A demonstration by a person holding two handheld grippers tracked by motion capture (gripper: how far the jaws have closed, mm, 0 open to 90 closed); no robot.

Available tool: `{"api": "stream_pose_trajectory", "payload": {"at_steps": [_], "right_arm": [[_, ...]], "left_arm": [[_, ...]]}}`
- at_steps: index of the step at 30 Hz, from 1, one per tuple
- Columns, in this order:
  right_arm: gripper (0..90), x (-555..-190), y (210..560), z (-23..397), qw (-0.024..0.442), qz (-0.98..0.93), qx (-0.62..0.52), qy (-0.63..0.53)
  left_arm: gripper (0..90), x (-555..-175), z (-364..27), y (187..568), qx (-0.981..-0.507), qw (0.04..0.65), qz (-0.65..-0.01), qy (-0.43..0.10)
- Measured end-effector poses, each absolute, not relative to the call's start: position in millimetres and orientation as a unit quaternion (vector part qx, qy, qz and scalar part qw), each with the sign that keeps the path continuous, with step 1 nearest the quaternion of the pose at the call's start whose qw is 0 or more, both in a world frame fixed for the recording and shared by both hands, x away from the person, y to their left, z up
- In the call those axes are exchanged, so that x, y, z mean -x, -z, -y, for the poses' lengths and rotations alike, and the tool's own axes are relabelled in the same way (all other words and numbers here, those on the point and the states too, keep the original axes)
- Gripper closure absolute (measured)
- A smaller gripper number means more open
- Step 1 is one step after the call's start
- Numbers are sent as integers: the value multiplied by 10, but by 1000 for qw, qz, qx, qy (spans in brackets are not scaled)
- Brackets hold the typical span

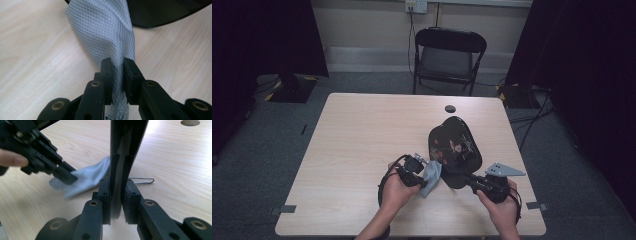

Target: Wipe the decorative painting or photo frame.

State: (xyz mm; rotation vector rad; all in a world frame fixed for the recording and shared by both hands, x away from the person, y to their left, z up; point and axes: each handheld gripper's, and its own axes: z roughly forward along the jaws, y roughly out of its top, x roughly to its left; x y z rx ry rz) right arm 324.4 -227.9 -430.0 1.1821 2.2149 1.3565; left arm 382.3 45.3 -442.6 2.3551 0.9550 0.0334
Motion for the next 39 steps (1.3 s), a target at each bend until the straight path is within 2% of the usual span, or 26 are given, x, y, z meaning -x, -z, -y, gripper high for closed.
{"api": "stream_pose_trajectory", "payload": {"at_steps": [13,23,28,39], "right_arm": [[793,-3248,4306,2285,141,-765,-413,-473],[793,-3252,4305,2286,140,-766,-413,-473],[793,-3254,4304,2282,142,-766,-413,-472],[793,-3254,4302,2281,141,-766,-413,-472]], "left_arm": [[795,-3928,-542,3520,-871,344,-345,-56],[794,-3985,-385,2894,-866,376,-319,-84],[794,-3977,-292,2850,-868,379,-309,-87],[794,-3981,-313,3080,-870,370,-316,-81]]}}
